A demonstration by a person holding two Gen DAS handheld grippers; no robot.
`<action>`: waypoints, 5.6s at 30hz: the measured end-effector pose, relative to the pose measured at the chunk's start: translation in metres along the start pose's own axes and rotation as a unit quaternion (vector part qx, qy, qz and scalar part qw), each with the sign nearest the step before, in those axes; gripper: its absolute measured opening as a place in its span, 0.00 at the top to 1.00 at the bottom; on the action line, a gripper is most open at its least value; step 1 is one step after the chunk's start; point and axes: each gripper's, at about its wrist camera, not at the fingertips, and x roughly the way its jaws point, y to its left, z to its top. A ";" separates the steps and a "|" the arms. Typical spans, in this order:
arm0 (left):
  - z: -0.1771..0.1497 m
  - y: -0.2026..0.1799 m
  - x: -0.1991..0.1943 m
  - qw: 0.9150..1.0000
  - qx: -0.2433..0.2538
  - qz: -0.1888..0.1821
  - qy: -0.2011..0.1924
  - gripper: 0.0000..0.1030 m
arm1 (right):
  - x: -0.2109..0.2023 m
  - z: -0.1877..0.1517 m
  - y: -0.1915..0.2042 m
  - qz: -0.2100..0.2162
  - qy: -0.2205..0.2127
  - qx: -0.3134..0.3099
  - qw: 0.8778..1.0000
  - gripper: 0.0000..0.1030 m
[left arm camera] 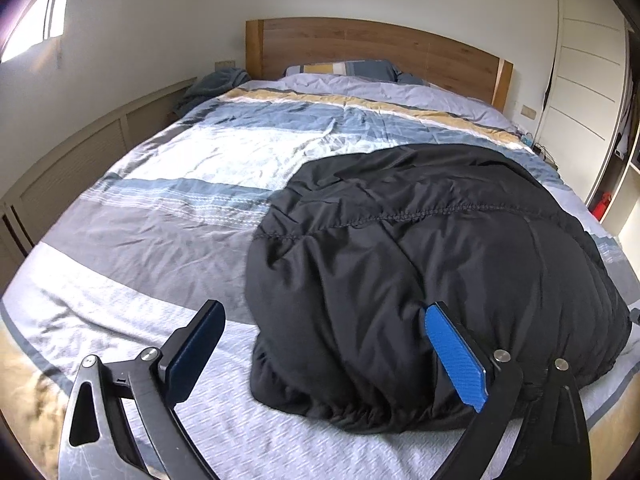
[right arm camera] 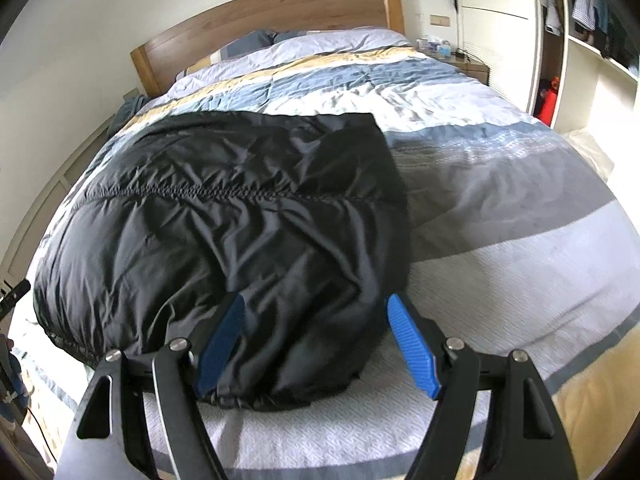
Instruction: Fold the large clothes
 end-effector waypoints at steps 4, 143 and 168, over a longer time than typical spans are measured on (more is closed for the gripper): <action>-0.003 0.016 -0.017 1.000 -0.023 -0.006 -0.002 0.02 | -0.023 -0.006 -0.013 0.006 -0.007 0.016 1.000 0.29; 0.061 0.001 0.130 0.970 -0.114 -0.080 0.198 0.07 | 0.068 0.039 0.005 0.045 0.011 0.005 0.999 0.24; -0.098 0.023 -0.175 0.998 -0.059 0.006 -0.008 0.02 | -0.180 -0.127 0.069 -0.014 -0.075 -0.052 0.996 0.24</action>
